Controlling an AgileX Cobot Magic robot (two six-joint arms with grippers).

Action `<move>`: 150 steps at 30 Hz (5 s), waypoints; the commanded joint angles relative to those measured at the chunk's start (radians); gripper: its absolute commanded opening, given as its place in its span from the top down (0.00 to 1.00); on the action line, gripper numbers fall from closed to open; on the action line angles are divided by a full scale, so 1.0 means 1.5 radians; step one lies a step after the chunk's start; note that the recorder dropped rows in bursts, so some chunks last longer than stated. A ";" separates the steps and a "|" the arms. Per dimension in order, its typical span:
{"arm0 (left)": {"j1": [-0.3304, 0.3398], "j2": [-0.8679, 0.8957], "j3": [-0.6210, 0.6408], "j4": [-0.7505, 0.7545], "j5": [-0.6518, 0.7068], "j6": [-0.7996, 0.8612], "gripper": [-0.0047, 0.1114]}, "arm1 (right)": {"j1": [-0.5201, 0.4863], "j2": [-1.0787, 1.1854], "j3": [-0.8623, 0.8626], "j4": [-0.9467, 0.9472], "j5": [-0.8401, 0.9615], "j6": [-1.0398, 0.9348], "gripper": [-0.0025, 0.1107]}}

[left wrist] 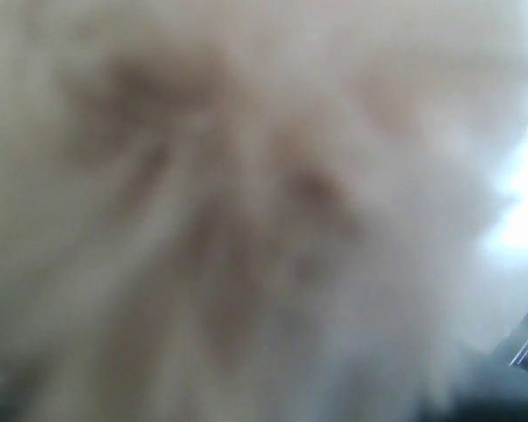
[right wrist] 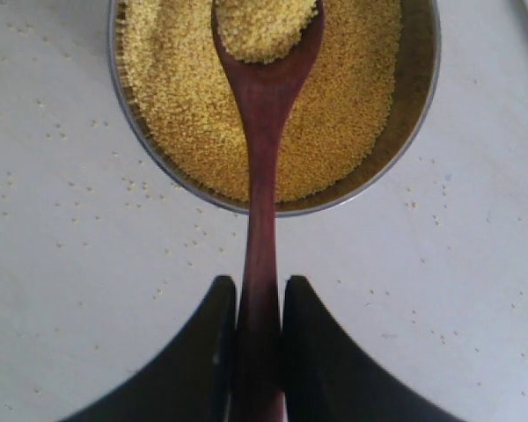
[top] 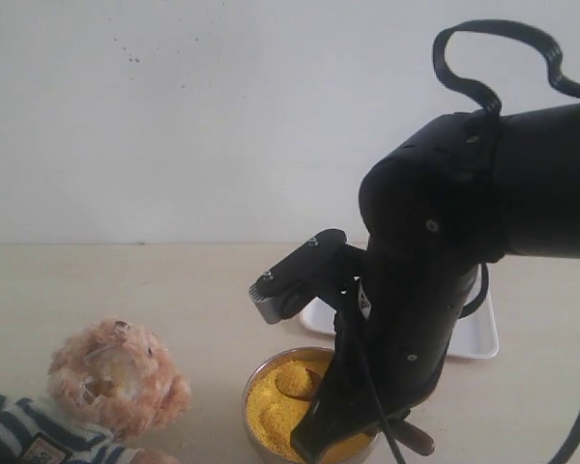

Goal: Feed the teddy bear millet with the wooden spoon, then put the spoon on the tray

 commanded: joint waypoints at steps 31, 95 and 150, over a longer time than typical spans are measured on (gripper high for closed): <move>0.001 0.001 0.001 -0.010 0.010 0.005 0.93 | -0.002 -0.068 0.093 0.000 -0.086 -0.012 0.95; 0.001 0.001 0.001 -0.009 0.011 0.005 0.93 | 0.103 -0.072 0.068 -0.103 0.004 -0.004 0.95; 0.001 0.001 0.001 -0.011 0.010 0.005 0.93 | 0.242 0.176 -0.265 -0.272 0.086 -0.017 0.95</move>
